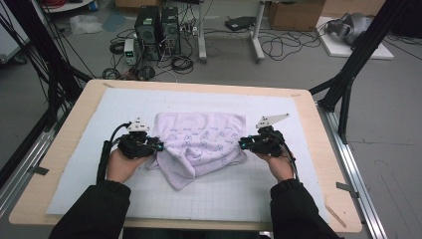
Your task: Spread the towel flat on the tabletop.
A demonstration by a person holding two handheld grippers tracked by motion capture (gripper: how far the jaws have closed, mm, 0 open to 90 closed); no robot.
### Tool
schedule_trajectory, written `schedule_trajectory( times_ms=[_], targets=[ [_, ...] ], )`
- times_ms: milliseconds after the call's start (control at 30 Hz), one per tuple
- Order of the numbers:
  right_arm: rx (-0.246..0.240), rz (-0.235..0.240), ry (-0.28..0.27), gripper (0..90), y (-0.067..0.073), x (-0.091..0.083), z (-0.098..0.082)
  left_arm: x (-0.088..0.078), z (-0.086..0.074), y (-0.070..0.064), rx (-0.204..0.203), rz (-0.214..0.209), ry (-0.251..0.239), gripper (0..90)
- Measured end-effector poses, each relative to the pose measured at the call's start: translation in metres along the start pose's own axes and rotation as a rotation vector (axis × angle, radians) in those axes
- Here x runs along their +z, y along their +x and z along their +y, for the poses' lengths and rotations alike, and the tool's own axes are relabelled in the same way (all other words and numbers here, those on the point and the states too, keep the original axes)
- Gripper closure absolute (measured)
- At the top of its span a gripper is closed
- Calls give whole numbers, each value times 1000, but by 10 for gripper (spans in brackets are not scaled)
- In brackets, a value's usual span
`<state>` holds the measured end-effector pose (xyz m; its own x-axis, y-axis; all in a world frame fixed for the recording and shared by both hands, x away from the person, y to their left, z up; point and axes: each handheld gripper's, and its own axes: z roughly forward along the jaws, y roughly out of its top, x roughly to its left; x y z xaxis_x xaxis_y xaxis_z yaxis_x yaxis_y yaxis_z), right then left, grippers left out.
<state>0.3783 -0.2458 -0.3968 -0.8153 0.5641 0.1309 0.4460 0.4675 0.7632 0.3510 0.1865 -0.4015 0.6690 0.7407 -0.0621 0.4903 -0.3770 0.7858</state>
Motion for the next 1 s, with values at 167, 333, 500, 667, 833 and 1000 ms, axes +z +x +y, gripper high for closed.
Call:
schedule_trajectory(
  times_ms=[167,333,500,667,833,1000],
  targets=[
    [-47,-7,-44,673,20,-15,-2,-32,-7,-5,10,7,-62,549],
    [-117,28,-58,633,53,-12,4,-38,-24,-27,25,-41,-76,509],
    [-130,39,-51,574,74,17,-1,-10,-33,-56,73,-115,-16,539],
    [-138,21,22,582,80,49,-8,24,-37,-74,115,-101,56,543],
    [-149,0,59,702,81,68,-9,31,-35,-80,146,-65,54,761],
    [-159,38,67,842,79,56,-8,18,-37,-73,130,-97,45,866]
  ],
)
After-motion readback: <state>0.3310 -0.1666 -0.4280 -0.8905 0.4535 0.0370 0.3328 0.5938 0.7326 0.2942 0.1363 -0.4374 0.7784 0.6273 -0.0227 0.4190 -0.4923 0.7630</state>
